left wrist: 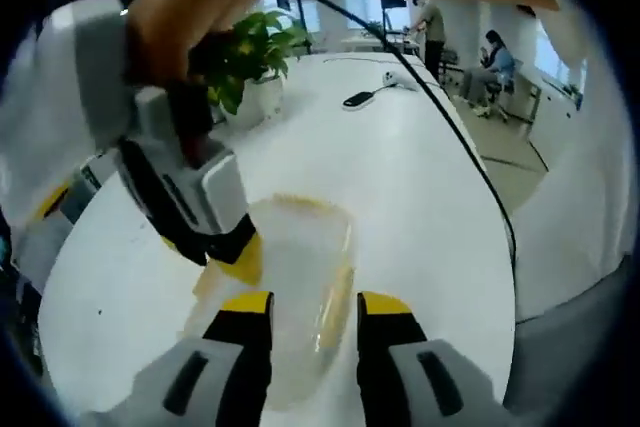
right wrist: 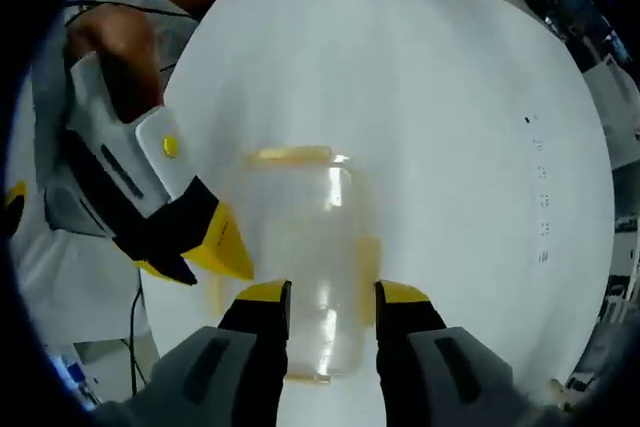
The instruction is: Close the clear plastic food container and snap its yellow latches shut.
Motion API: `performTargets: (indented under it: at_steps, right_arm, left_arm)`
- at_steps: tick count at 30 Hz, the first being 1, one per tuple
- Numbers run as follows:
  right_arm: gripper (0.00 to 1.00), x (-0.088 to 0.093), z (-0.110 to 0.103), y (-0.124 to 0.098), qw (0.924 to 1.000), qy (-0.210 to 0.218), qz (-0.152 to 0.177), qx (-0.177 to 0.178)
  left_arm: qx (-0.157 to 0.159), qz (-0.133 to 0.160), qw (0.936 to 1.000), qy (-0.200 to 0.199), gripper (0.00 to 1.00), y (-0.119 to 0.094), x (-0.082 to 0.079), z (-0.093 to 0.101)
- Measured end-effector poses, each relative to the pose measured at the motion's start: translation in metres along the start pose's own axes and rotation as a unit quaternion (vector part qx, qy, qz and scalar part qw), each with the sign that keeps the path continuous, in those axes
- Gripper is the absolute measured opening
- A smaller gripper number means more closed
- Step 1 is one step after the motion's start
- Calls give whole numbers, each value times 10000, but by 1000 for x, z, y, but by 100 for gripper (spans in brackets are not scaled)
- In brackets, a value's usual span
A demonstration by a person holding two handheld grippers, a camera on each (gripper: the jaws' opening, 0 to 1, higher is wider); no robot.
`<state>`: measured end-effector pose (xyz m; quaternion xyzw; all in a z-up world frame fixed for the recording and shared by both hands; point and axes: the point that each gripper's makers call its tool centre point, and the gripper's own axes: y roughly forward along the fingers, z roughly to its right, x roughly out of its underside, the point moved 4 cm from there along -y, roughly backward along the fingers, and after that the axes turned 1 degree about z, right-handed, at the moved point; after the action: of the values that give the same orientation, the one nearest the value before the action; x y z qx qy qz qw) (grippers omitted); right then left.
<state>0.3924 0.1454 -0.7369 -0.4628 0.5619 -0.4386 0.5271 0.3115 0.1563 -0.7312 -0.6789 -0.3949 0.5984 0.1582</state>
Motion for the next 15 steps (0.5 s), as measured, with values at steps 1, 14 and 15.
performTargets:
  at_steps: [1,14,15]
  right_arm:
    - [32,0,1,0,10000,72,22,-18]
    - [32,-1,-1,3,9999,66,-76,87]
    - [32,-2,-2,3,9999,40,-98,109]
  left_arm:
    - [-5,-14,10000,36,26,2,-1,0]
    - [-328,-877,9888,1166,30,20,5,2]
    - [-333,-886,9885,1175,29,20,5,2]
